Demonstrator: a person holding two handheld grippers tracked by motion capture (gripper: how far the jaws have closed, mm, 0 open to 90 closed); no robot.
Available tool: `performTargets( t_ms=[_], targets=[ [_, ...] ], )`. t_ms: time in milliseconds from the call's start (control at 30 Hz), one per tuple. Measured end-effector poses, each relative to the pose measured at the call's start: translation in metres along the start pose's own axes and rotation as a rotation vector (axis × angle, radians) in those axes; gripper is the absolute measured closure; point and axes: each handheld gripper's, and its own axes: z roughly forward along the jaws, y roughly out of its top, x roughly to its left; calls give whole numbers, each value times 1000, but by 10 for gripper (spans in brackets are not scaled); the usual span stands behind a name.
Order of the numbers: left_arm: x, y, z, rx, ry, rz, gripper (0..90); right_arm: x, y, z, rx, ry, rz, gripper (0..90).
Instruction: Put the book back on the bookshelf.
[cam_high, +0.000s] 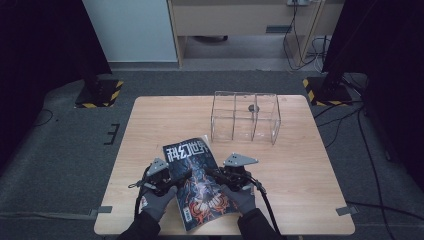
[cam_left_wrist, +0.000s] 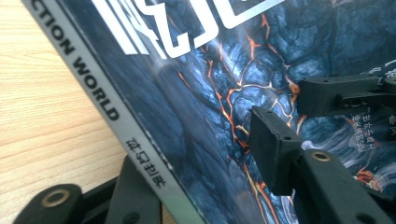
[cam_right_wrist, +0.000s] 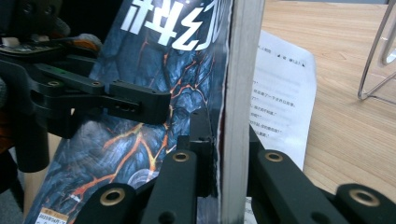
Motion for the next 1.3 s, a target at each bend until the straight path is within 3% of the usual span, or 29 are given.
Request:
performTargets(
  t_ms=[267, 500, 700, 833, 1033, 1300],
  targets=[
    [-6, 13, -10, -46, 24, 49, 680, 0, 8, 2, -12, -24, -15, 794],
    [-15, 29, -21, -133, 59, 126, 730, 1, 28, 0, -89, -57, -61, 798],
    [-21, 31, -23, -135, 50, 158, 747, -1, 29, -4, -104, -57, -68, 764],
    [-27, 35, -23, -129, 64, 205, 753, -4, 30, -7, -92, -49, -59, 767],
    [-32, 44, -30, -187, 99, 262, 787, -2, 39, -7, -145, -67, -89, 788],
    [-29, 38, -33, -221, 64, 229, 786, -2, 39, -10, -141, -65, -112, 747]
  ],
)
